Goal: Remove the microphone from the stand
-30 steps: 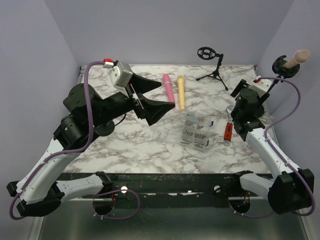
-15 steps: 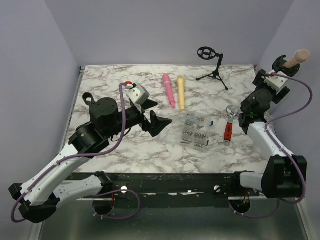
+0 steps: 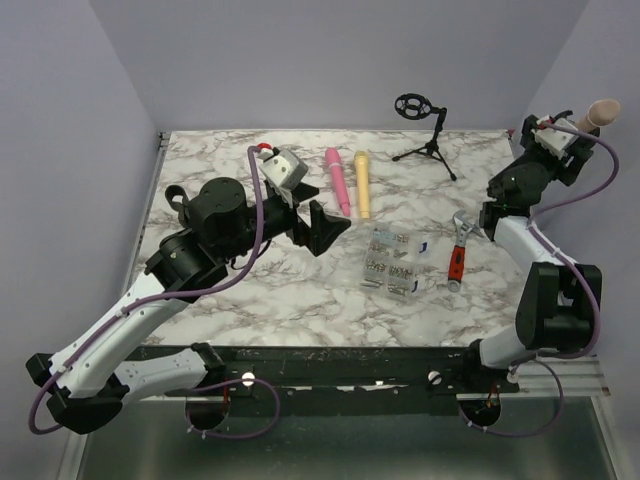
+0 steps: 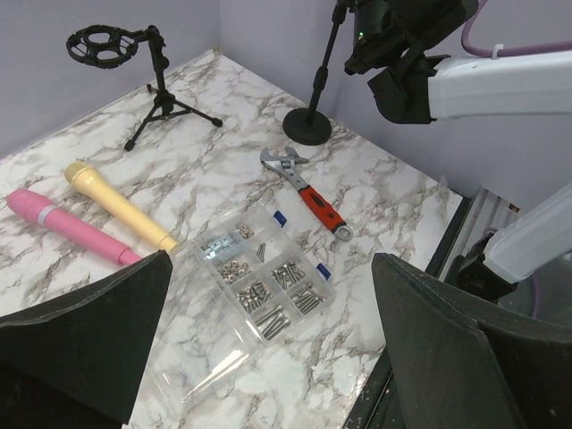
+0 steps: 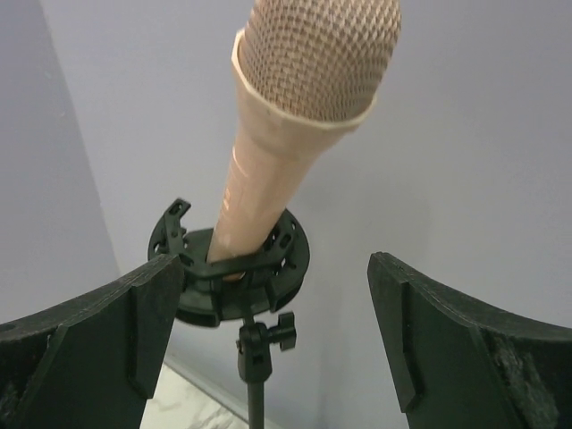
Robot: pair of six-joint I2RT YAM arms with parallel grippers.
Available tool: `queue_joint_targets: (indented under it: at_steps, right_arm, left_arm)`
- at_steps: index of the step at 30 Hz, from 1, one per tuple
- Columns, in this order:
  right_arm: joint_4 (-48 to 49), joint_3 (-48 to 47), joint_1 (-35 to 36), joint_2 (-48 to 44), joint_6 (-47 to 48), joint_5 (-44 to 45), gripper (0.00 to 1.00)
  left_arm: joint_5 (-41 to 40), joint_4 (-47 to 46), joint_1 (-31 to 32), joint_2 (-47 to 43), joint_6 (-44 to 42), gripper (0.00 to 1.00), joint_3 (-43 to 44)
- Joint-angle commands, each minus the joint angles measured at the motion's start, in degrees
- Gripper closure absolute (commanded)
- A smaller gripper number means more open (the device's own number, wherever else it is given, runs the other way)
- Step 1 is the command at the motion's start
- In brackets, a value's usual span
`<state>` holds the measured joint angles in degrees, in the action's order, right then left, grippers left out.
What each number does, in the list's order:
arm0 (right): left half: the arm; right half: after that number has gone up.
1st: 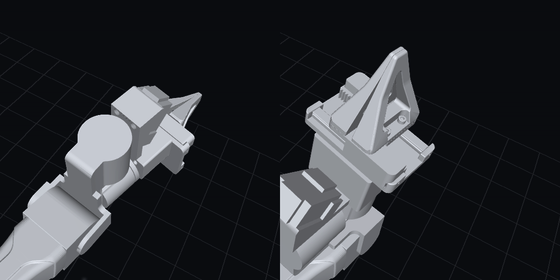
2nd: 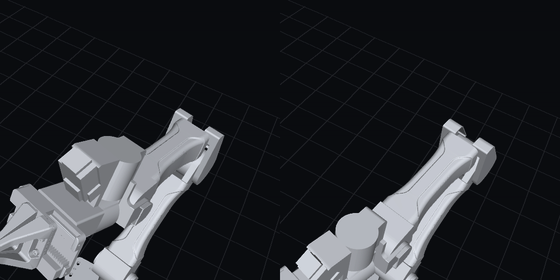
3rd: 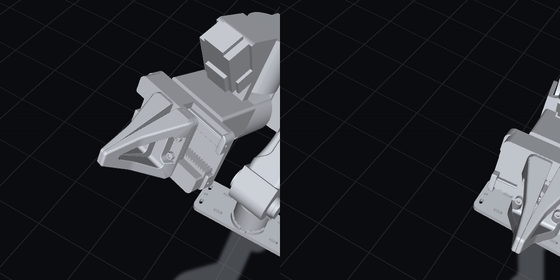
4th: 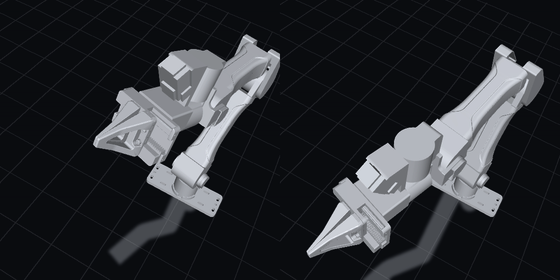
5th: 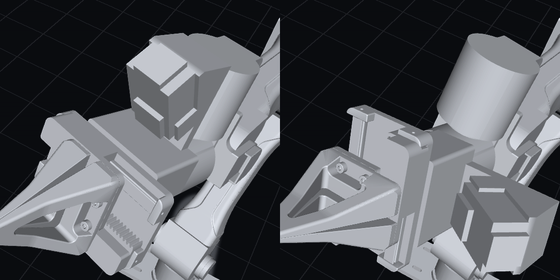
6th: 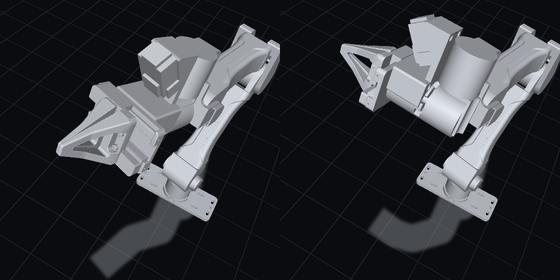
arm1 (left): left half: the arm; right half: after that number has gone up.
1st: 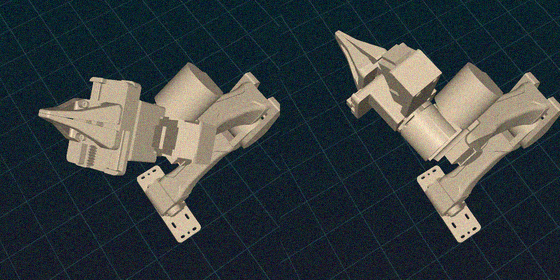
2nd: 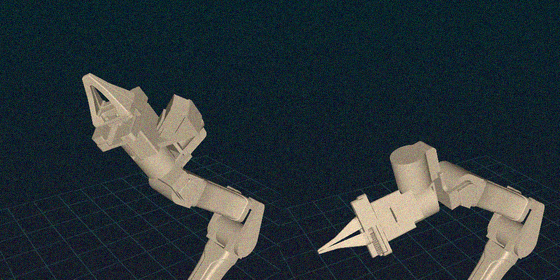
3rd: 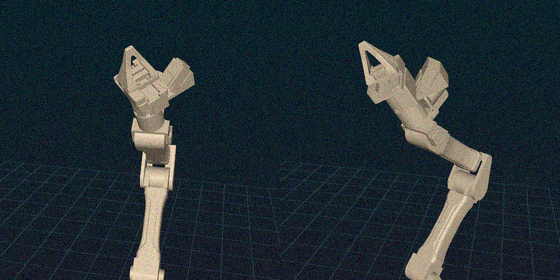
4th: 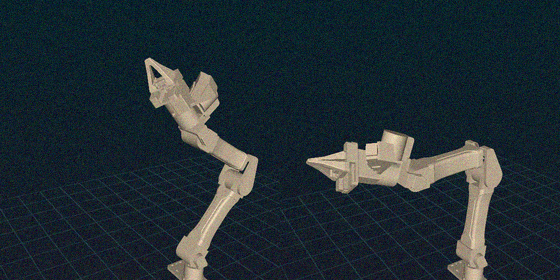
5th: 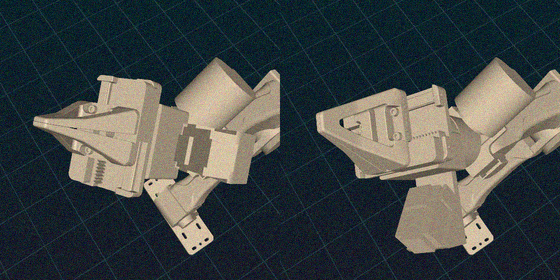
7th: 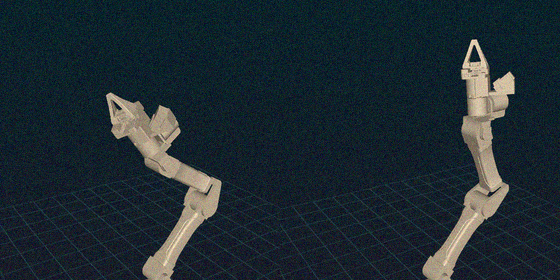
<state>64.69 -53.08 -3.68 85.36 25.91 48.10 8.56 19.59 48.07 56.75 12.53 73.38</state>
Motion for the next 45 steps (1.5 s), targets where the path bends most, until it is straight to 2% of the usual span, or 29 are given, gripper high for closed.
queue_joint_targets:
  at_steps: [1,20,25,28,35,37,45]
  right_arm:
    - [7.41,-4.61,-1.21,3.26,6.41,-1.33,0.07]
    - [7.06,-17.03,-2.03,11.10,13.90,-2.55,0.05]
    - [6.42,-17.80,-2.12,11.04,13.53,-2.88,0.05]
    - [6.34,-18.11,-2.25,10.93,13.62,-2.87,0.00]
    - [6.11,-18.45,-2.28,10.37,12.68,-3.71,0.01]
    - [6.06,-18.79,-2.34,10.22,12.76,-4.08,0.06]
    - [4.69,-18.51,-2.31,9.67,11.50,-5.90,0.36]
  left_arm:
    - [-0.14,1.06,-0.08,2.10,1.26,0.01,3.39]
    - [-0.69,3.29,-0.09,3.13,-0.49,0.02,5.44]
    - [-0.83,3.58,-0.09,2.67,-0.69,0.01,5.11]
    - [-0.89,3.76,-0.09,2.49,-0.64,0.01,4.93]
    - [-0.66,3.72,-0.09,2.31,-0.22,0.01,4.77]
    - [-0.56,3.64,-0.09,2.18,-0.01,0.02,4.54]
    - [-0.65,3.69,-0.09,1.52,0.64,0.01,3.71]
